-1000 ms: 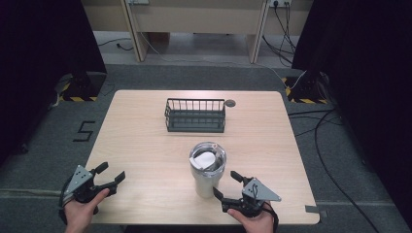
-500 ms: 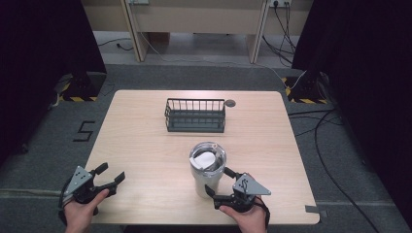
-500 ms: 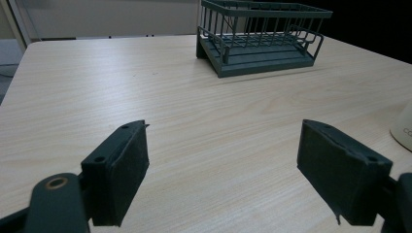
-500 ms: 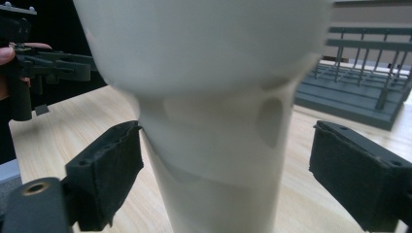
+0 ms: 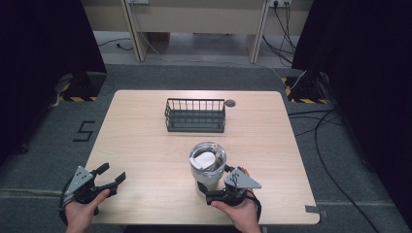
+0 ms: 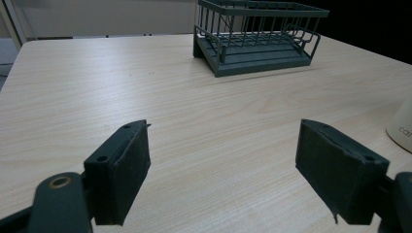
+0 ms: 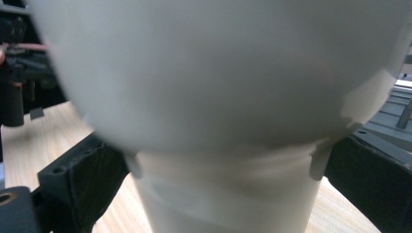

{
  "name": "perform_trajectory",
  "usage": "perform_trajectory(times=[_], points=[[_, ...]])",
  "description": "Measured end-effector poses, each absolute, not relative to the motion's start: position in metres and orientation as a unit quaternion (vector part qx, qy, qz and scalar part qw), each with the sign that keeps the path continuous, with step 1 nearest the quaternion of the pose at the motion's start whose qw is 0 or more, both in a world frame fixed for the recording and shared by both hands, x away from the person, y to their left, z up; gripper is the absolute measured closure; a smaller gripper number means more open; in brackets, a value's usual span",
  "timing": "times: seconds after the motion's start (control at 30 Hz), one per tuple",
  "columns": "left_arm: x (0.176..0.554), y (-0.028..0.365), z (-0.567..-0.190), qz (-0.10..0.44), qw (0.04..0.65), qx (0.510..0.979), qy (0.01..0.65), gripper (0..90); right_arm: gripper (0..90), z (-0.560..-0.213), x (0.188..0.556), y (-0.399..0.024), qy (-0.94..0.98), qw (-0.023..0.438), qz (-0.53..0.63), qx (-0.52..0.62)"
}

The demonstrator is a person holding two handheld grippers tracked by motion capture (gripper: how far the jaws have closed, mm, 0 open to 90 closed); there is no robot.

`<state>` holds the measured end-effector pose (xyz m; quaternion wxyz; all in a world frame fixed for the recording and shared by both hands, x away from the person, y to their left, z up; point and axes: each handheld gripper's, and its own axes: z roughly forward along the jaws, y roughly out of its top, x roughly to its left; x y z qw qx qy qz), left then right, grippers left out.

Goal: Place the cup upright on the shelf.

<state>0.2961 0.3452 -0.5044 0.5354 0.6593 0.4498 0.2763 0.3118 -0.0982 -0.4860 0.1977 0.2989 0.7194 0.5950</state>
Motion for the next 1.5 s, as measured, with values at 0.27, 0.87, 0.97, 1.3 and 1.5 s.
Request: perform_trajectory(times=[0.27,0.87,0.97,1.3,1.5], points=[[0.2955,0.3466,-0.5040,0.276,0.538,0.658,0.450,19.5,7.5,-0.4865,0.3132,-0.0928,0.713,0.207,0.605,0.289],[0.2942,0.3493,-0.5038,0.281,0.537,0.660,0.445,20.3,9.8,-0.4903,0.3147,-0.0910,0.706,0.215,0.613,0.282],[0.2940,0.3493,-0.5039,0.281,0.537,0.660,0.444,20.4,10.0,-0.4901,0.3143,-0.0907,0.706,0.218,0.612,0.282],[0.2923,0.3509,-0.5046,0.282,0.537,0.656,0.449,20.5,10.3,-0.4846,0.3164,-0.0896,0.718,0.211,0.598,0.287],[0.2907,0.3515,-0.5043,0.283,0.535,0.656,0.451,20.7,10.4,-0.4820,0.3187,-0.0896,0.721,0.204,0.593,0.293]])
